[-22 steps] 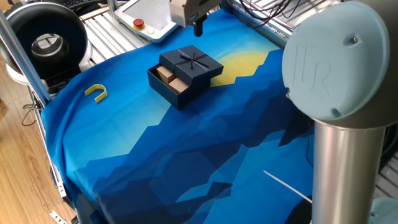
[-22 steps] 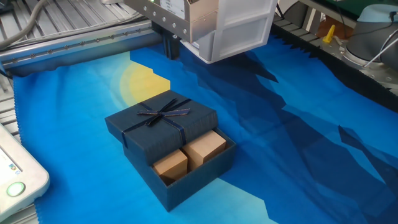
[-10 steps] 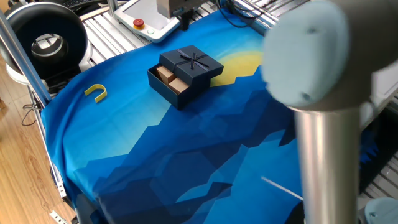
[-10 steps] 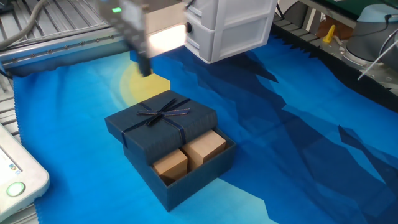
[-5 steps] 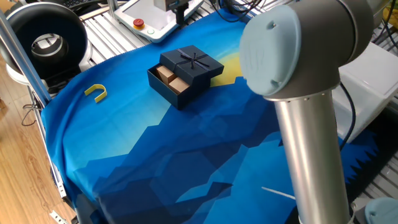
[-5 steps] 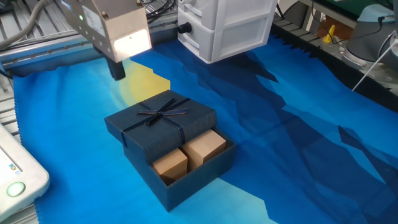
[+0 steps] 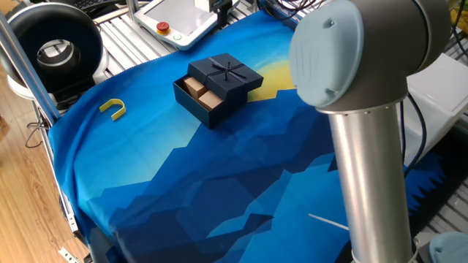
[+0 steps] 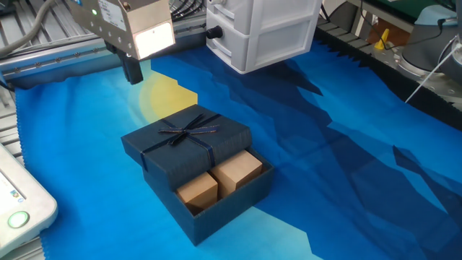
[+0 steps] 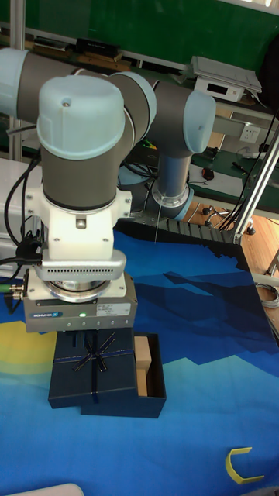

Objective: Slide the outer casing onto the gift box

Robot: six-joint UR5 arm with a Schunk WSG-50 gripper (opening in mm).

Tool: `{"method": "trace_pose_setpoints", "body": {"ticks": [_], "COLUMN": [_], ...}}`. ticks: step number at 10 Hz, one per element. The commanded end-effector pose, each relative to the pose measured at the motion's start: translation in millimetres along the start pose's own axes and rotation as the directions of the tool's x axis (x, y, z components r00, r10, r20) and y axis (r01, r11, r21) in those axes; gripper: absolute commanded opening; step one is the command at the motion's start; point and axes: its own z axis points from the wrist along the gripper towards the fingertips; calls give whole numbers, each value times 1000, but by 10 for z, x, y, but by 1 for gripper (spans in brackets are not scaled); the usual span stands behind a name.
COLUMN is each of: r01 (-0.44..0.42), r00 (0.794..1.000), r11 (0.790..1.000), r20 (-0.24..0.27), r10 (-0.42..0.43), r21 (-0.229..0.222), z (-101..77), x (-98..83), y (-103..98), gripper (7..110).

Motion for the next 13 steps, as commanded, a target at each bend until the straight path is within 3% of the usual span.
{"method": "trace_pose_setpoints", "body": {"ticks": [1, 2, 4, 5, 6, 7, 8, 9, 10, 11, 12, 13], "r01": [-48, -101, -185, -201, -206, -212, -233, -254, -268, -271, -278, -288], "r00": [998, 994, 983, 980, 978, 977, 971, 965, 961, 959, 956, 953], "r11": [997, 990, 955, 954, 967, 971, 961, 937, 892, 867, 877, 872], "r20": [-30, -39, -48, -42, -19, 7, 13, -2, -30, -37, -25, -29], "r10": [46, 98, 179, 196, 206, 214, 237, 261, 276, 282, 292, 301], "r21": [-57, -100, -230, -222, -147, -107, -152, -239, -365, -419, -392, -395], "z": [-45, -55, -110, -105, -68, -55, -69, -113, -214, -271, -241, -244], "x": [56, 60, -1, -21, -42, -86, -134, -164, -198, -227, -244, -246], "y": [156, 268, 597, 575, 379, 268, 372, 587, 907, 1038, 964, 971], "gripper": [7, 7, 7, 7, 7, 7, 7, 7, 7, 7, 7, 7]}}
